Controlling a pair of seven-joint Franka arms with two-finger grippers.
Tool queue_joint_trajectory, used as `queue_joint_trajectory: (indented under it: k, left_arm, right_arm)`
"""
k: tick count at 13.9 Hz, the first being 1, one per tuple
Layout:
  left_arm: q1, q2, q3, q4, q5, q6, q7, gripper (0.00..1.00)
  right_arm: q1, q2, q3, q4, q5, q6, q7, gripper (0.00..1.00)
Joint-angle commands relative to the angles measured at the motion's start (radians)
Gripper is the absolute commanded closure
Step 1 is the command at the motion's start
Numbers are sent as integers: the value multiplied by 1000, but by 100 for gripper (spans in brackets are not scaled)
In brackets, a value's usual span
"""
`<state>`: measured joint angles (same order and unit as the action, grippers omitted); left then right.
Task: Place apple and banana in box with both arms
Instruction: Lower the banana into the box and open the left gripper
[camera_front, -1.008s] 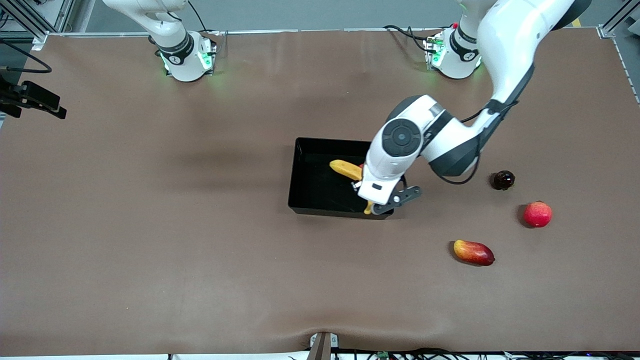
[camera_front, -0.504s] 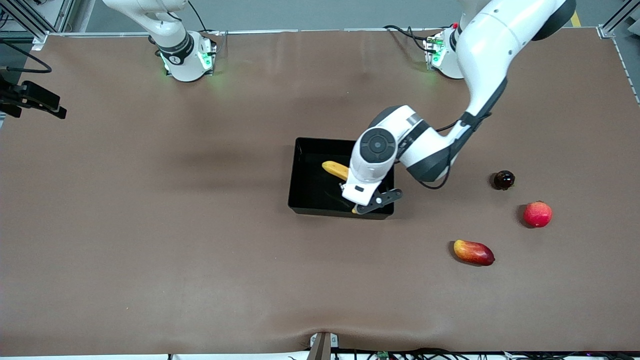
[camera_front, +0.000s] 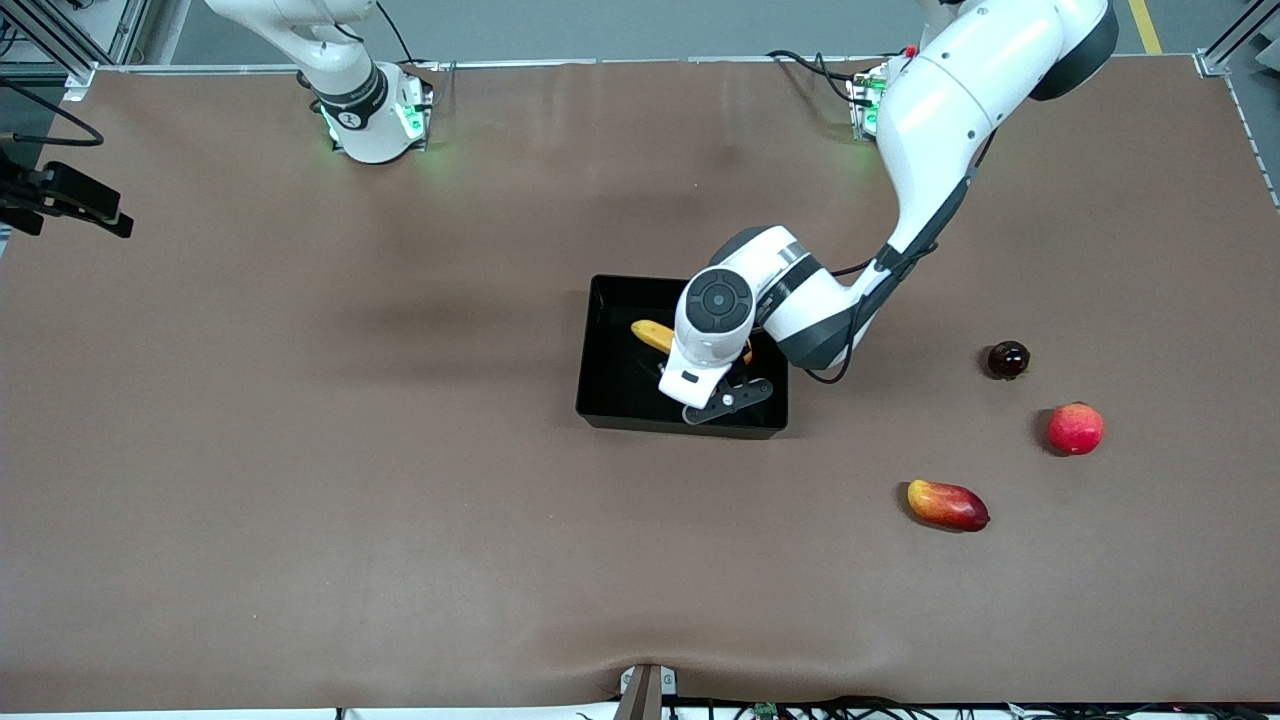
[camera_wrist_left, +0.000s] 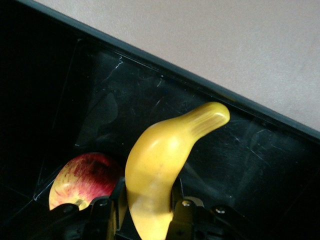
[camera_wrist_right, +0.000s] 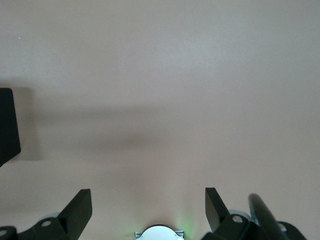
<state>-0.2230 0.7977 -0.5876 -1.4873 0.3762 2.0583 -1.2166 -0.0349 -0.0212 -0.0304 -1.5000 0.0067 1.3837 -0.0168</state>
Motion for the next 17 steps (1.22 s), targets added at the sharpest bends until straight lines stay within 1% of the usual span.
queue_joint_trajectory:
  k: [1,3,5,6,7,8,9,10,12,13,14,15,16,17]
  left_arm:
    - [-16,5,6,16,15,0,-29,100]
    - [-16,11,8,12,15,0,-29,100]
    - [-25,47,8,16,16,2,-29,100]
    - [-30,63,20,21,15,2,-27,100]
    - [-41,64,41,21,15,2,-27,97]
    - [-50,63,51,21,15,2,-26,65]
    - [-50,58,51,21,16,2,-26,37]
    - [-49,46,52,24,18,2,-26,0]
    - [-32,-24,51,27,13,-20,-26,0]
    - [-12,-85,51,27,15,-36,-14,0]
    - [37,-144,43,27,6,-70,9,0]
    - [62,-193,23,27,4,-93,29,0]
    - [69,-262,25,24,3,-118,40,0]
    - [94,-308,26,24,4,-154,46,0]
  right_arm:
    - [-13,-13,7,-8,7,-6,-11,0]
    - [-13,-13,7,-8,7,-6,-11,0]
    - [-13,-13,7,-8,7,-6,-11,0]
    - [-13,-13,7,-8,7,-6,-11,0]
    - [-13,-13,7,-6,7,-6,-11,0]
    - [-13,-13,7,-8,7,-6,-11,0]
    - [-13,-13,7,-6,7,-6,-11,0]
    - [-13,-11,7,-8,7,-6,-11,0]
    - [-14,-13,7,-8,7,-6,-11,0]
    - [-13,-13,7,-8,7,-6,-11,0]
    - [-13,-13,7,-6,7,-6,-11,0]
    - [-13,-13,7,-6,7,-6,-11,0]
    - [-13,-13,7,-8,7,-6,-11,0]
    - [-13,-13,7,-8,7,-6,-11,0]
